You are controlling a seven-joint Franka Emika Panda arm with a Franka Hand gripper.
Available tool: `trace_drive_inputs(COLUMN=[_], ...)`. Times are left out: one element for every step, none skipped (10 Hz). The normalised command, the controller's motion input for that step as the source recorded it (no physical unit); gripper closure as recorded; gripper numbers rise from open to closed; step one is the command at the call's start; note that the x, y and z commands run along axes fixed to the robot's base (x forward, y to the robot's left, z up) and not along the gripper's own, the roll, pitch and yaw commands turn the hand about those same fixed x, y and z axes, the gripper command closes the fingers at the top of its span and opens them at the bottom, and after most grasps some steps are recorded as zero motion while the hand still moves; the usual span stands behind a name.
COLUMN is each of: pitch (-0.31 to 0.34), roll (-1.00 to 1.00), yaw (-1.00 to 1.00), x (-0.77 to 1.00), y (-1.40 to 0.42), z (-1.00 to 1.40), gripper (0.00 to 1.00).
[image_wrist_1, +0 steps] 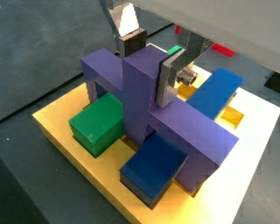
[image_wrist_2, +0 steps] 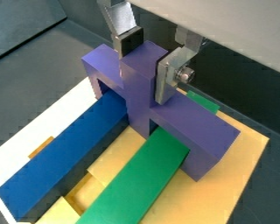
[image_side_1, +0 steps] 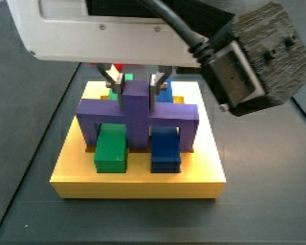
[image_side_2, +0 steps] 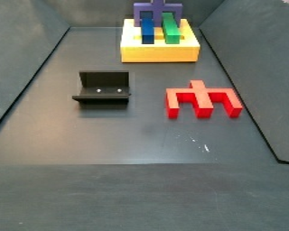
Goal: Pick up the purple object. Move up. Move to above the board. Insert the purple object.
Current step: Insert the purple object.
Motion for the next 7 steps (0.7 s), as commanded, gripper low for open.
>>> trace_drive_inputs(pitch=[0.000,-0.014,-0.030,-0.024,-0.054,-0.156,-0.083], roll=[-0.03,-0.06,-0.05,-0.01,-0.02,0.00,-0.07], yaw=[0.06,0.08,0.08,0.05,0.02,0.23,0.03], x=[0.14,0.00,-0.07,-0.18,-0.38,-0.51,0.00], y=[0.00,-0.01,0.00,0.00,0.00,-0.08,-0.05], z=[-0.38,-0.35,-0.29,-0.28,-0.25,-0.23,-0.33], gripper=[1.00,1.00,1.00,1.00,1.00,1.00,1.00])
